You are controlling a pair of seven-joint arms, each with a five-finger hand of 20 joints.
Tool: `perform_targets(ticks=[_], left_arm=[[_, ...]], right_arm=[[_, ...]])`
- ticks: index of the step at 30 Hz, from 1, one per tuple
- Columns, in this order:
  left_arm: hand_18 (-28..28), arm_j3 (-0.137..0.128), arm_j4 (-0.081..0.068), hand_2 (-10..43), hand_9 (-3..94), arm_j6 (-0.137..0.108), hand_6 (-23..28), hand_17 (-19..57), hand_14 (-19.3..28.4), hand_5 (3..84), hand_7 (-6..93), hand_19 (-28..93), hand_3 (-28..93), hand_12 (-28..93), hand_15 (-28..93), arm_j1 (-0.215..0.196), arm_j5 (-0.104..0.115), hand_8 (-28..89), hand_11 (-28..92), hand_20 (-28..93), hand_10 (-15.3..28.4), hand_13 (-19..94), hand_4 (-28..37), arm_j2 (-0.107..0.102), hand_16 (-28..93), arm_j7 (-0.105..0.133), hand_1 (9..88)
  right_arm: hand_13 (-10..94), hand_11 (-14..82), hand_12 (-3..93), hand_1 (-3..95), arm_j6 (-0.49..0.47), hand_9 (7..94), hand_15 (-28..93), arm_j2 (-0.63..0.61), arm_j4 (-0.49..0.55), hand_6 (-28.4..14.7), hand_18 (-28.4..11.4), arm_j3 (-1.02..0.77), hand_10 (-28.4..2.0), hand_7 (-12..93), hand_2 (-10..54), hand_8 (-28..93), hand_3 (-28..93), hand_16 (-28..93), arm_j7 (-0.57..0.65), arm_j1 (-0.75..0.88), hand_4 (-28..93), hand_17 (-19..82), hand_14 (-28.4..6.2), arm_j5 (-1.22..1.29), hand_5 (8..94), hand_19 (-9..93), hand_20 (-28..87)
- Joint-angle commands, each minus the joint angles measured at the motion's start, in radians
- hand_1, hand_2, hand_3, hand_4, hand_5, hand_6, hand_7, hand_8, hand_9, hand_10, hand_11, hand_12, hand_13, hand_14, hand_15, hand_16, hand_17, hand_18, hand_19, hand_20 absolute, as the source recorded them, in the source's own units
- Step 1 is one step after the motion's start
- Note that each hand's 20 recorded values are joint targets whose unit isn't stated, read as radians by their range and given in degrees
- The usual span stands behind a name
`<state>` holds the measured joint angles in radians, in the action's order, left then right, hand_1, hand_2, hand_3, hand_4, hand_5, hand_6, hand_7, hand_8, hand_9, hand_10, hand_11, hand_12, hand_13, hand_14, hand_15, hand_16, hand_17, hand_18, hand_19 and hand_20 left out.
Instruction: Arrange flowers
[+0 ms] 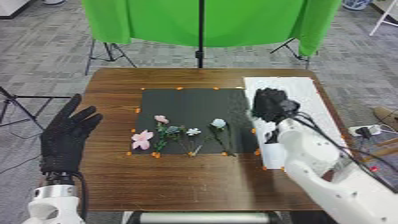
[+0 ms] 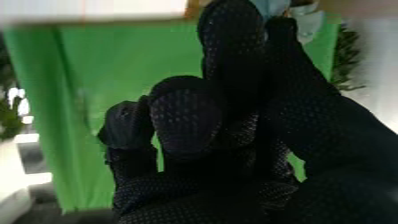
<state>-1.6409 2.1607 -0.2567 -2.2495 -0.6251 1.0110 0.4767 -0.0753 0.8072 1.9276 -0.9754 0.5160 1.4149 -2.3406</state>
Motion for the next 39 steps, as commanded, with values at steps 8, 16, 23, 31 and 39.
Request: perform_targets(ticks=[8, 16, 23, 31, 39], left_arm=[[22.3, 0.004, -0.005, 8.7, 34.3, -0.001, 8.1, -7.5, 24.9, 34.9, 9.6, 49, 75, 14, 57, -0.02, -0.001, -7, 30, 36, 19.4, 24, -24.7, 0.013, -7, -0.01, 23.4], [22.4, 0.001, -0.004, 8.8, 34.3, -0.003, 8.1, -7.6, 24.8, 35.0, 9.6, 49, 75, 14, 57, -0.027, -0.001, -8, 30, 36, 19.4, 24, -24.6, 0.015, -7, -0.007, 23.5], [22.3, 0.004, -0.004, 8.7, 34.3, -0.009, 8.1, -7.5, 24.9, 34.9, 9.7, 49, 75, 14, 57, -0.033, 0.004, -8, 30, 36, 19.4, 24, -24.5, 0.012, -7, 0.004, 23.5], [22.4, 0.032, -0.05, 8.4, 34.2, 0.0, 7.8, -7.6, 24.9, 34.8, 9.6, 49, 75, 14, 57, 0.0, 0.013, -7, 29, 36, 19.3, 24, -25.1, 0.029, -7, 0.006, 22.8], [22.8, 0.092, -0.105, 7.6, 34.1, -0.046, 4.6, -8.1, 21.5, 35.1, 8.6, 46, 75, 14, 47, 0.048, 0.029, -8, 26, 34, 18.2, 23, -28.0, 0.009, -6, 0.05, 21.3]], right_arm=[[70, 32.3, 18.7, 39.2, -0.056, 85.5, 78, 0.027, 0.054, 2.0, -22.7, -0.008, -8.5, 13, -9.5, -8, 72, 17, -0.033, 0.103, -28, 28, -7.5, -0.054, 77.6, 93, 51], [66, 36.4, 18.2, 33.3, -0.034, 76.9, 81, -0.008, 0.076, -1.6, -24.7, -0.052, -12.0, 11, -9.5, -12, 67, 16, 0.022, 0.108, -28, 27, -10.2, -0.026, 64.2, 93, 54], [64, 37.3, 17.7, 33.1, -0.033, 74.7, 82, -0.009, 0.129, -2.6, -24.7, -0.14, -12.9, 11, -9.5, -11, 64, 15, -0.026, 0.156, -28, 26, -11.1, 0.058, 61.9, 93, 55], [52, 25.3, 14.3, 22.0, 0.202, 63.3, 68, 0.108, 0.131, -1.7, -23.3, -0.336, -16.8, 13, -3.2, -12, 73, 8, -0.06, 0.212, -28, 16, -14.8, 0.733, 57.8, 81, 48], [39, 13.5, 12.9, 17.5, 0.205, 50.8, 32, 0.272, 0.074, 0.8, -23.6, -0.45, -17.7, 11, 3.2, -12, 75, 12, -0.18, 0.262, -28, 6, -19.9, 1.198, 49.0, 54, 26]])
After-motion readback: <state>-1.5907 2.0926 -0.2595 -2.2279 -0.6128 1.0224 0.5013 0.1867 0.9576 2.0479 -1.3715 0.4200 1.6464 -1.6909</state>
